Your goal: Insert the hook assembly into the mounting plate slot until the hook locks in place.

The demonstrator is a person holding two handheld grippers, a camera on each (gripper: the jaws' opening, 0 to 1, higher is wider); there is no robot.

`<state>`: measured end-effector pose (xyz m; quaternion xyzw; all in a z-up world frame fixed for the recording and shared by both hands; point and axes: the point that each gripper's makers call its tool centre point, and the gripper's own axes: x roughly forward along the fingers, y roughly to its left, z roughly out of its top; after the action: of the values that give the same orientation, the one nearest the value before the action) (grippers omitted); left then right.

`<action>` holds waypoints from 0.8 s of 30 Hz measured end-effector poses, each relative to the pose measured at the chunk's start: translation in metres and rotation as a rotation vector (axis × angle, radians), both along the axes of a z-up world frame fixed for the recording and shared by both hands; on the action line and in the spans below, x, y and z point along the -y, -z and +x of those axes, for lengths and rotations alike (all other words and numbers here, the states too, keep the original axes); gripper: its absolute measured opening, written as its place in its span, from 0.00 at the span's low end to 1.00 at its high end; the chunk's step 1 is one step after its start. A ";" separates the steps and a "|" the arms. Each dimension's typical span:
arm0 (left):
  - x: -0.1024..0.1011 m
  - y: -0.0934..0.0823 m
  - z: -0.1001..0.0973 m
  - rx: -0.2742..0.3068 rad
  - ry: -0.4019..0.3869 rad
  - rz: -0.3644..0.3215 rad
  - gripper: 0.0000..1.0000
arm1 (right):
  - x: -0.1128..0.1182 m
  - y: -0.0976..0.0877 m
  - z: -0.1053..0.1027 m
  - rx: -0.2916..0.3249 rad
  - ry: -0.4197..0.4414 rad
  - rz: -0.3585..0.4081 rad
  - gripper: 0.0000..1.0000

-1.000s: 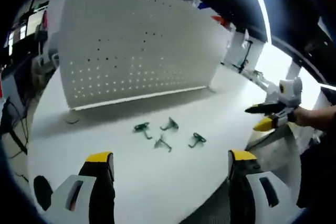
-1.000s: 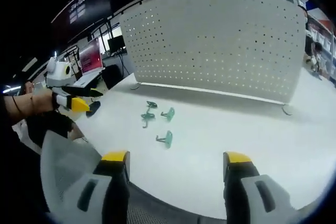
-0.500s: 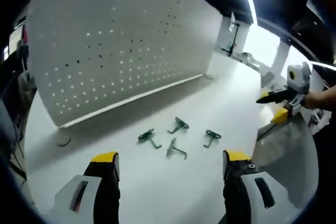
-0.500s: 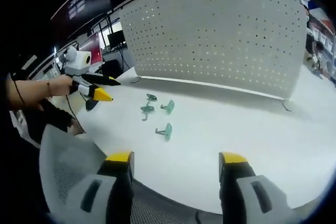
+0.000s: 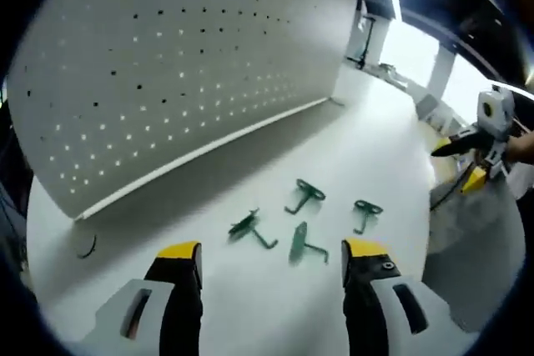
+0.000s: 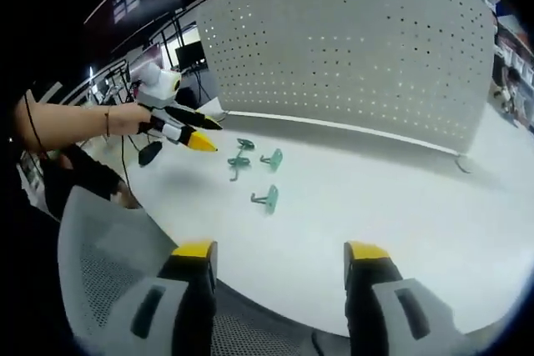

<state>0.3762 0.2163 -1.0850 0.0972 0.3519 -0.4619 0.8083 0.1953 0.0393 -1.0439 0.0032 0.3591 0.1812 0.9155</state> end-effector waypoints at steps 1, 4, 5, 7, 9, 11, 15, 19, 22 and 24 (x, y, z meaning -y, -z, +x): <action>0.002 0.003 0.001 -0.005 0.003 0.002 0.68 | -0.001 0.001 -0.001 -0.003 -0.006 -0.005 0.58; 0.007 0.010 0.004 -0.002 0.013 0.014 0.66 | -0.001 0.002 -0.002 -0.009 -0.015 -0.014 0.57; 0.009 0.012 0.007 0.003 0.012 0.015 0.65 | -0.001 0.002 -0.002 -0.006 -0.017 -0.017 0.54; 0.013 0.015 0.008 0.002 0.019 0.009 0.62 | -0.001 0.001 -0.002 -0.003 -0.017 -0.019 0.51; 0.015 0.018 0.010 0.010 0.035 0.019 0.60 | -0.001 0.002 -0.002 -0.002 -0.014 -0.021 0.52; 0.016 0.021 0.013 0.009 0.037 0.028 0.57 | 0.000 0.001 -0.001 0.000 -0.012 -0.026 0.49; 0.019 0.023 0.016 -0.012 0.049 0.023 0.48 | 0.003 0.000 0.000 0.010 -0.006 -0.032 0.43; 0.021 0.025 0.019 0.000 0.067 0.036 0.46 | 0.004 0.001 -0.001 0.017 -0.004 -0.043 0.41; 0.022 0.026 0.023 0.031 0.087 0.041 0.41 | 0.003 0.002 -0.001 0.022 -0.014 -0.059 0.40; 0.020 0.031 0.025 0.044 0.103 0.073 0.39 | 0.003 0.002 -0.001 0.030 -0.018 -0.072 0.39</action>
<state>0.4014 0.1967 -1.1155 0.1546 0.3453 -0.4875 0.7869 0.1943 0.0361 -1.0455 -0.0359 0.3515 0.1765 0.9187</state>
